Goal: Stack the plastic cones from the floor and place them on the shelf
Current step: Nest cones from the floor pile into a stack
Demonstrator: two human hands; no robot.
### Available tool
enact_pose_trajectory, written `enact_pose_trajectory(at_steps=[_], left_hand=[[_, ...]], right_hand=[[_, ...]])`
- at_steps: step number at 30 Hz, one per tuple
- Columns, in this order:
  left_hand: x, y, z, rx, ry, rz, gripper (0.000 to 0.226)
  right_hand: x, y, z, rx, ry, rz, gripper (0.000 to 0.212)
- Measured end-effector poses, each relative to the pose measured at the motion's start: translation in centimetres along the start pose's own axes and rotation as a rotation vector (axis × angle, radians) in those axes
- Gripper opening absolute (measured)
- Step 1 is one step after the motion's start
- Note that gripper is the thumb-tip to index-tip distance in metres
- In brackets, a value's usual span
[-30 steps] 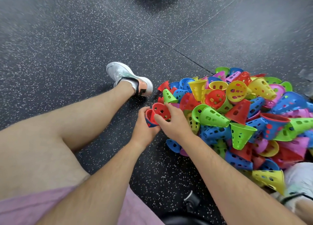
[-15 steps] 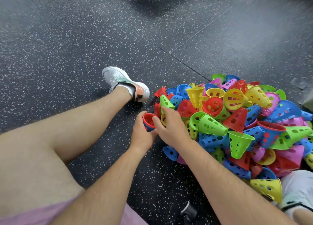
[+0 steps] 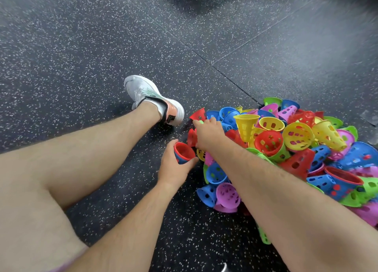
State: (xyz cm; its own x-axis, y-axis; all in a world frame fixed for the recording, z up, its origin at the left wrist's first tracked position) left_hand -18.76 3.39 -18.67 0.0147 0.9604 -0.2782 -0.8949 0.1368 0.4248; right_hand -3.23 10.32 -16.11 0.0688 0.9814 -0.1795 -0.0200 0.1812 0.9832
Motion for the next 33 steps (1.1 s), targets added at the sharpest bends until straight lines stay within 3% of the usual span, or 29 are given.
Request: enact_pose_trajectory(at_steps=[3,6,9,11,15,21,27,30,33], left_hand=[[-0.1,-0.8,0.3,-0.006,-0.013,-0.03,0.074],[-0.1,-0.8,0.3,-0.005,-0.014,-0.034,0.083],[-0.6,-0.2,0.3,0.018,-0.003,-0.026,0.086],[-0.9,0.0,0.5,0.024,0.001,-0.023,0.087],[-1.7,-0.2,0.8,0.046,-0.011,-0.046,0.09],[-2.5,-0.9,2.0,0.026,-0.09,-0.098,0.085],[-3.2,-1.9,3.9,0.074,-0.202,-0.144,0.077],[-3.9,-2.5,3.8,0.067,-0.217,-0.185,0.075],[-4.4,-2.9,3.6,0.01,-0.207,-0.175,0.073]], right_hand=[[0.0,0.1,0.0,0.002,0.009,0.051,0.052],[-0.5,1.8,0.2,0.129,-0.005,0.16,0.066],[-2.2,4.0,1.1,0.444,-0.05,0.226,0.083],[-4.4,5.2,2.3,0.709,-0.129,0.263,0.076],[-8.5,5.2,3.6,0.936,-0.238,0.218,0.058],[-10.8,4.3,2.6,1.065,-0.215,0.103,0.063],[-12.4,3.1,2.9,0.915,-0.244,0.094,0.055],[-12.9,2.4,2.1,0.808,-0.182,0.084,0.059],[-13.0,2.6,1.5,0.658,-0.069,0.177,0.056]])
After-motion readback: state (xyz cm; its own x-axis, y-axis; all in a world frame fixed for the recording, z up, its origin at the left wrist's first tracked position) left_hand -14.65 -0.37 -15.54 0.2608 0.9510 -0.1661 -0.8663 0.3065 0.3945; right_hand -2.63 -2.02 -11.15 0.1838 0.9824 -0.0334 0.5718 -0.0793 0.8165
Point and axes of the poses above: each hand's wrist, its own x-axis towards the middle knuckle, its own y-axis out of the back of the hand, z = x × y, the point moved 6 cm from there along x, towards the middle knuckle, and after that the axes turned 6 degrees about z, right-handed, at the moved point
